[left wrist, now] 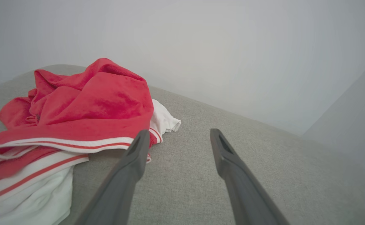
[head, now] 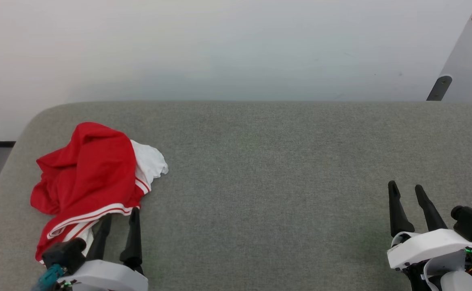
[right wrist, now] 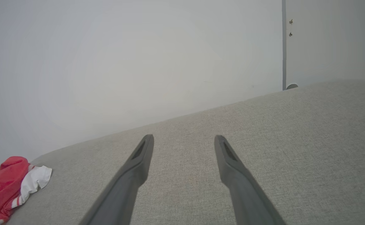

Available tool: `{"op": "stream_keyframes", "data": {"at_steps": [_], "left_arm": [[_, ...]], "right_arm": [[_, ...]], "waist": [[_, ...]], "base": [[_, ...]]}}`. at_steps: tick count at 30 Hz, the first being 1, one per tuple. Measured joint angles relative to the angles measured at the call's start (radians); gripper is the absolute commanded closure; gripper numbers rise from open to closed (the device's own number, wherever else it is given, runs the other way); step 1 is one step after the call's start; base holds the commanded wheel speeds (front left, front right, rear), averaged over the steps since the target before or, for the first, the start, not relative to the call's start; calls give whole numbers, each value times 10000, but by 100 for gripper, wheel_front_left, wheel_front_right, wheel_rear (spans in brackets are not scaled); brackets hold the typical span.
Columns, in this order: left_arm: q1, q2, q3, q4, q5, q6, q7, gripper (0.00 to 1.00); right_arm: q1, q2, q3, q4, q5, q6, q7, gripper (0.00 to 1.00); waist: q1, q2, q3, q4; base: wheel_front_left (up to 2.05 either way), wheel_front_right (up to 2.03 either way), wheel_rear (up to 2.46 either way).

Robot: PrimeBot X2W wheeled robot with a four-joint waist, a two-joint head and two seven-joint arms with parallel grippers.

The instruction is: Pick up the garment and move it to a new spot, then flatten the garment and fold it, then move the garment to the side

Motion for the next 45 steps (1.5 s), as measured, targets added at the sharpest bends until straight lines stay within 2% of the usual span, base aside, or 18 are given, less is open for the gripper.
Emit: {"op": "stream_keyframes", "data": {"at_steps": [25,45], "left_arm": [[4,92,-59,100,2123,-146,-552,0],[5,198,-173,431,2928,-203,-917,0]], "right_arm": [[-194,2,-151,157,-2217,0,-539,0],[-164,75,-334,255,-3103,2,-918,0]], "waist": [[0,0,6,-9],[0,0,-58,-54]], "base": [[0,0,0],[0,0,0]]}}
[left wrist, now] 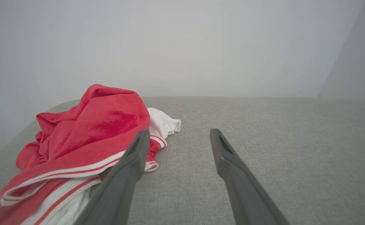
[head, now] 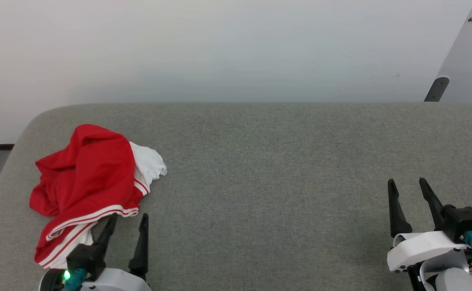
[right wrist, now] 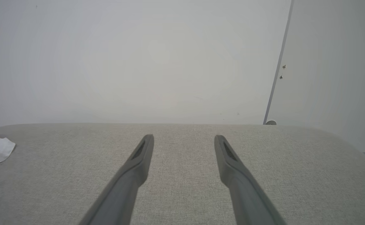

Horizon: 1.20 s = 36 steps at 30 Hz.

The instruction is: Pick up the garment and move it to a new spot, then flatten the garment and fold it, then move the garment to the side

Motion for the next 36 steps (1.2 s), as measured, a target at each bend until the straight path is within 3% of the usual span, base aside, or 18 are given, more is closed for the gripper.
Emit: {"op": "stream_keyframes", "data": {"at_steps": [12,19,27,36], "left_arm": [[2,21,-121,19,-36,0,-35,0],[3,-92,-75,119,-276,0,-36,0],[186,-232,-4,219,-328,0,-36,0],[313,-401,167,201,-299,0,-36,0]], "right_arm": [[91,13,-100,-107,8,0,-12,0],[214,17,186,-167,217,0,-13,0],[425,23,709,-115,462,2,-13,0],[405,27,1386,38,777,2,-13,0]], "waist": [[0,0,-47,93],[0,0,-79,479],[0,0,-105,1542],[0,0,-128,3299]], "base": [[0,0,0],[0,0,0],[0,0,0],[0,0,0]]}}
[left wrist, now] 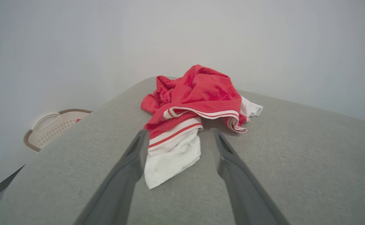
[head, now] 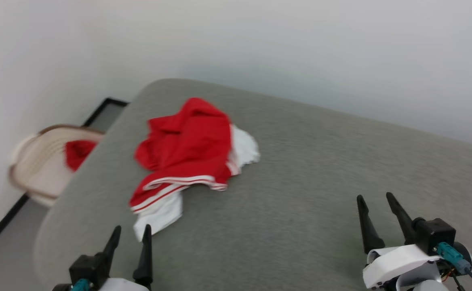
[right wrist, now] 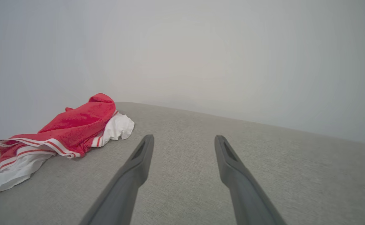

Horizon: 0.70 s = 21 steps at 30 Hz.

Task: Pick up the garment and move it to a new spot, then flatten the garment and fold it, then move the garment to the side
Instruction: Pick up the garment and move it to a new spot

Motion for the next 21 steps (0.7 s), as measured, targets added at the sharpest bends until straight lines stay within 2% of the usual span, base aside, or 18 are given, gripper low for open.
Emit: {"op": "stream_keyframes", "data": {"at_steps": [4,10,13,21], "left_arm": [[258,-100,251,-217,-40,46,0,0],[759,-253,1037,-1018,-349,337,0,0],[1038,-309,1237,-1392,-433,433,0,0],[1377,-383,892,-1772,-721,752,0,0]], "right_arm": [[-131,-10,663,259,146,0,2,0],[-1268,19,2002,838,522,2,-8,0],[-1728,29,2552,1160,690,2,-19,0],[-2008,-123,2909,1308,1045,2,-23,0]], "waist": [[0,0,-13,846],[0,0,138,1752],[0,0,325,1993],[-1,0,659,2180]], "base": [[0,0,0],[0,0,0],[-13,-13,-13],[-18,-18,-18]]}}
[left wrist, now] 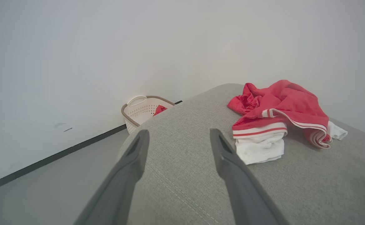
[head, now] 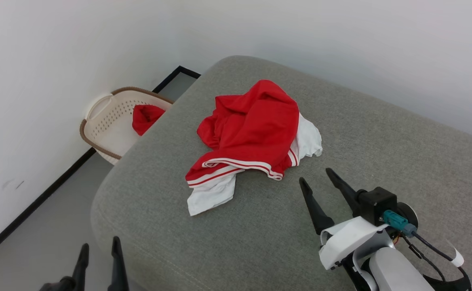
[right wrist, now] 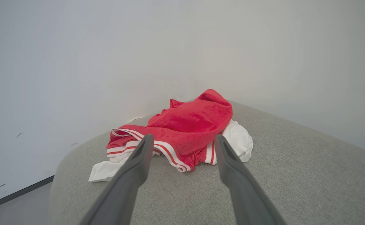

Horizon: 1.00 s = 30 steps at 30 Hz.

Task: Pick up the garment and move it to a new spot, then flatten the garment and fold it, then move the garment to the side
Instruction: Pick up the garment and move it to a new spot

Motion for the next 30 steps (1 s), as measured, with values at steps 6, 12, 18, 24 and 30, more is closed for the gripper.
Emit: {"op": "stream_keyframes", "data": {"at_steps": [6,12,18,24,30], "left_arm": [[-324,19,-525,489,161,-257,0,0],[-2151,744,-1289,1517,345,-652,0,0],[-4894,1797,-1776,2637,109,-742,107,0],[-7437,3033,-2330,4314,-1011,-754,817,0],[-8913,4299,-2880,6395,-2537,-752,2849,0]], "right_arm": [[296,-286,-476,-276,46,0,0,0],[943,-257,-1195,-780,-353,0,0,0],[687,-313,-1373,-1149,-470,2,-2,0],[403,-330,-1597,-1427,-428,2,0,0],[135,-134,-1647,-1605,-290,2,0,0]], "waist": [[1,0,-1,-127],[1,0,-91,-515],[0,0,-49,-1364],[1,0,312,-2522],[0,0,969,-3978]], "base": [[0,0,0],[0,0,0],[0,0,0],[0,0,0],[0,0,0]]}}
